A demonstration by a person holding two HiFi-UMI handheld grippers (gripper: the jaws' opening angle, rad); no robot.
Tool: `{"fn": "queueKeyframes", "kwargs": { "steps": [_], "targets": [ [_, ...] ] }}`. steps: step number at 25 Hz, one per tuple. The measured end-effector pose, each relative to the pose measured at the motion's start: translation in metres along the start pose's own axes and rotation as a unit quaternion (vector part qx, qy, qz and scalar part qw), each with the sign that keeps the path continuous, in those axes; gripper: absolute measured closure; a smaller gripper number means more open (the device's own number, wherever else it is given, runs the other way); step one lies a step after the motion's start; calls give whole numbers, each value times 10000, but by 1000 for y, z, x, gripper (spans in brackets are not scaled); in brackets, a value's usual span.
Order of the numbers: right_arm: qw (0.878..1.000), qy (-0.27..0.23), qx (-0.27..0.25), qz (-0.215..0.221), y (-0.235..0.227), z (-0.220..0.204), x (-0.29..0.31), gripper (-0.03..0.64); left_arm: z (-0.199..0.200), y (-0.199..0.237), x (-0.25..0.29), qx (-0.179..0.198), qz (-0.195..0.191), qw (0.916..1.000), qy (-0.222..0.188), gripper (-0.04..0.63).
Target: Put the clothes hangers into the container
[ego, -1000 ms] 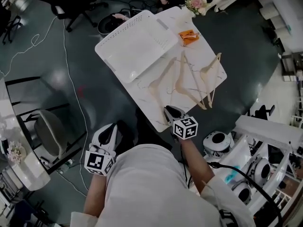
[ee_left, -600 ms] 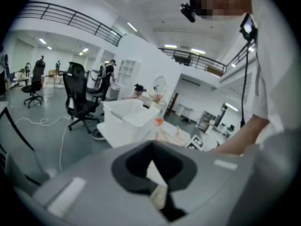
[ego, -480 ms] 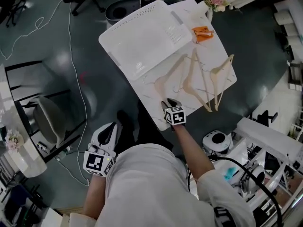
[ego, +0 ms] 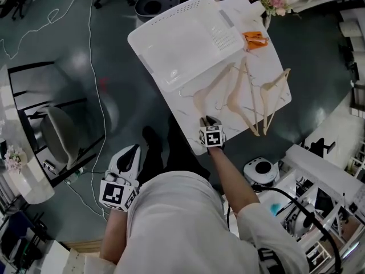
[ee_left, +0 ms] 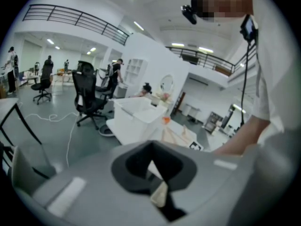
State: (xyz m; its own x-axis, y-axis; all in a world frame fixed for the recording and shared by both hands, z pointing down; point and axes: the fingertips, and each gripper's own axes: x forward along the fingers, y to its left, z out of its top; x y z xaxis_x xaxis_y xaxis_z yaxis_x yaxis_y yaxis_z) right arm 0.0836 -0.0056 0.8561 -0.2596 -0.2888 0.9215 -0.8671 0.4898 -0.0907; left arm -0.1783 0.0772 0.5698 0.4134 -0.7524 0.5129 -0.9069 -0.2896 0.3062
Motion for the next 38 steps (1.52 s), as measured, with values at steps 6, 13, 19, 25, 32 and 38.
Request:
{"fn": "queueKeyframes", "kwargs": {
  "steps": [6,13,19,25,32,38],
  "targets": [
    [9998,79,-102,-146,4,2,-2,543,-4,3,-6,-77,47,10000,-23,594],
    [9963,-214,319,771,30,19,-29,543,-2,7,-15,-68,44,9999,-137,594],
    [9853,-607,798,1384,48,33,-66,543,-4,7,-18,-37,-69,9997,-219,594],
    [9659,-963,1425,1937,55,43,-105,543,-2,2,-23,64,-223,9993,-287,594],
    [9514,-1309,1497,2353,65,48,-154,543,0,-4,-29,171,-399,9984,-366,594],
    [9458,-1606,1470,2411,68,49,-188,543,4,-14,-30,268,-570,9971,-433,594]
  ]
}}
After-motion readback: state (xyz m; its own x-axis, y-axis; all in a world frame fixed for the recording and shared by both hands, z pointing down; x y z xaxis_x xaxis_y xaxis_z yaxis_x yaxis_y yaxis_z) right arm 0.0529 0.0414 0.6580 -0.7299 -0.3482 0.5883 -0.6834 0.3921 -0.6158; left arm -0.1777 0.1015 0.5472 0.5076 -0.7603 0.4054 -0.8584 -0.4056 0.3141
